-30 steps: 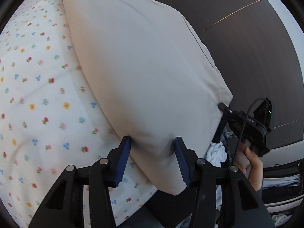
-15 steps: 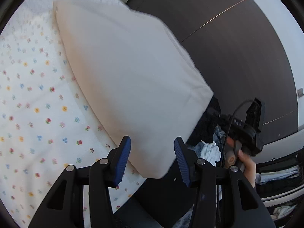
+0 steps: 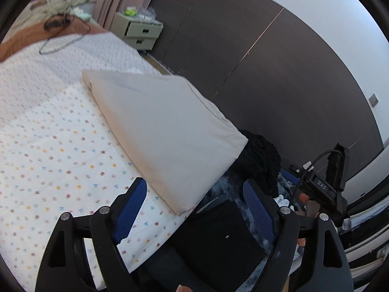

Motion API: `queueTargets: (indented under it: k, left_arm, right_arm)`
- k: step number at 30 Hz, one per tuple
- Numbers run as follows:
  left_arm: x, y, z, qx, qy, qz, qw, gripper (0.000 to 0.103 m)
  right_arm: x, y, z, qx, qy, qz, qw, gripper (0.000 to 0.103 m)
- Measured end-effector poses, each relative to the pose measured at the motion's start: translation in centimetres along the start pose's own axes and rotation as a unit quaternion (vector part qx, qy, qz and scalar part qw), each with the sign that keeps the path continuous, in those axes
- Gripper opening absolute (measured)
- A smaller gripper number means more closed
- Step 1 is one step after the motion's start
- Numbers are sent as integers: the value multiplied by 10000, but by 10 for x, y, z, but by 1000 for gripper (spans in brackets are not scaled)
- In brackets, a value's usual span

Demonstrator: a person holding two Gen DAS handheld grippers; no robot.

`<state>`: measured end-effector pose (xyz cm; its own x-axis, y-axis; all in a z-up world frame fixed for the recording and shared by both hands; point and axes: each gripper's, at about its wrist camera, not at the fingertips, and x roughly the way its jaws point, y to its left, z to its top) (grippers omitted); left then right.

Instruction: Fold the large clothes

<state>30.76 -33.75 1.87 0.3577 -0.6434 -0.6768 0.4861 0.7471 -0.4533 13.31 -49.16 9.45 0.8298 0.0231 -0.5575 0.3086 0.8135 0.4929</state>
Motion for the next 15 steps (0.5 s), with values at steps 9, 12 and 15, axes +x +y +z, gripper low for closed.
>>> queueTargets:
  k: [9,12,15]
  left_arm:
    - [-62,-22,-17,328,-363,182,9986,83]
    - [-88,-31,-27,554,-537,279,9966,83]
    - [-117,-40,-39,703,-783,389,9937,83]
  right_arm:
    - [-61,25,-51,-258,-294,-20,9992,92]
    - [-78,33,-65,-362,-349,-6,9987,92]
    - [-94,44,-78,-495,-357,-155,9980,103]
